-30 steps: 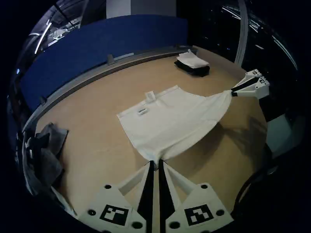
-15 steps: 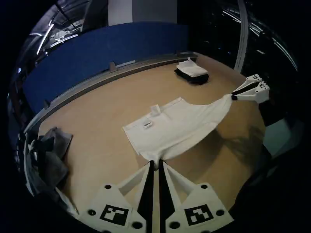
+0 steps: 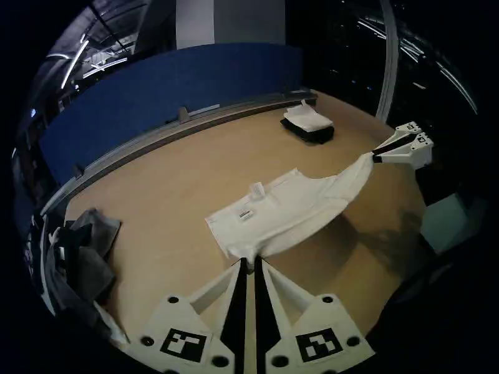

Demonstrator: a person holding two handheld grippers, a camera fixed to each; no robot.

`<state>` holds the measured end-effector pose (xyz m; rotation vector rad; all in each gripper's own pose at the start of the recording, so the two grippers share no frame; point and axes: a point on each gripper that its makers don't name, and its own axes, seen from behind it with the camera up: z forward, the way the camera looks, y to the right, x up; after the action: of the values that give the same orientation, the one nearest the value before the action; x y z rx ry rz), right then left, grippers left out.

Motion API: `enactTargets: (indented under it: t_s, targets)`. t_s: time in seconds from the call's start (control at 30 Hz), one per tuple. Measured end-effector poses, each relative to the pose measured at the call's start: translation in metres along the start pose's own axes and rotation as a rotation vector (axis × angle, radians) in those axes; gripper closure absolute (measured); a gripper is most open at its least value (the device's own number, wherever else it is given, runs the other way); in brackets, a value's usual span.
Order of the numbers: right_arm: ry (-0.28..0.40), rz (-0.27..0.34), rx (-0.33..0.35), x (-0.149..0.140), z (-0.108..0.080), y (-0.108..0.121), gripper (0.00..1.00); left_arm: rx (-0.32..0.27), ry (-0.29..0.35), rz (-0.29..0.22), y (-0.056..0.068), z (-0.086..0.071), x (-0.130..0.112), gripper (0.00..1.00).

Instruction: Fold towel

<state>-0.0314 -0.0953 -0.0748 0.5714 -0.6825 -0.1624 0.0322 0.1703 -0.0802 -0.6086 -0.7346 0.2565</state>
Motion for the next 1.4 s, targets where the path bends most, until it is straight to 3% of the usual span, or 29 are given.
enactTargets:
  t_s: [0.57, 0.77, 1.4]
  targets:
    - [-0.012, -0.002, -0.002, -0.007, 0.004, -0.001, 0.94, -0.001, -0.007, -0.012, 0.001, 0.003, -0.005, 0.92]
    - [-0.027, 0.002, -0.005, -0.011, 0.009, 0.002, 0.94, 0.0, -0.019, -0.019, 0.0, 0.01, -0.01, 0.92]
    - [-0.079, 0.045, -0.021, -0.026, 0.057, 0.026, 0.94, 0.015, -0.051, -0.033, -0.016, 0.066, -0.01, 0.92]
